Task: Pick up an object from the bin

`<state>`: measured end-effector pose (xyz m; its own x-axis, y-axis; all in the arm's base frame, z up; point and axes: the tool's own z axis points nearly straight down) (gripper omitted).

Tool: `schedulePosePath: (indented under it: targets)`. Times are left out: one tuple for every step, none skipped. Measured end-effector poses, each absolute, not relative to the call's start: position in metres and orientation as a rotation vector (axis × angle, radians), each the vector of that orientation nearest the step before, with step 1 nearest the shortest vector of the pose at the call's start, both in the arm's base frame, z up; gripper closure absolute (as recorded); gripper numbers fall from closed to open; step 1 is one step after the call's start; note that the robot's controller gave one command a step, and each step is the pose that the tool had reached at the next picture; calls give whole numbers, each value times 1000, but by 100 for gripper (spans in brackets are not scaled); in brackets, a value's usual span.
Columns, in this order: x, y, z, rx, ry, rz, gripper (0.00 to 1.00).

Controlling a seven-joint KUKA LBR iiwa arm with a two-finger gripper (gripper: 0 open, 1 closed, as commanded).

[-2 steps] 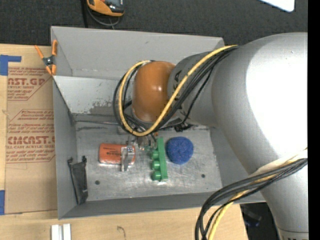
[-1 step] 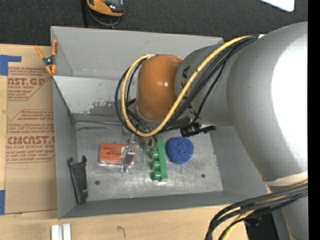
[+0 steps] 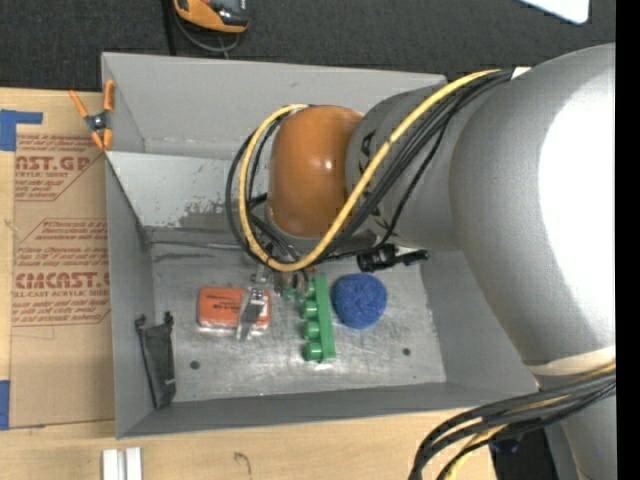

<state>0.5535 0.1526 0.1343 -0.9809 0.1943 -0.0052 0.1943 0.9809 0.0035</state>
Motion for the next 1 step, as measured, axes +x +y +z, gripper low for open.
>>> schedulePosePath:
  targets:
    - [539, 156, 75, 578, 3087, 3, 0]
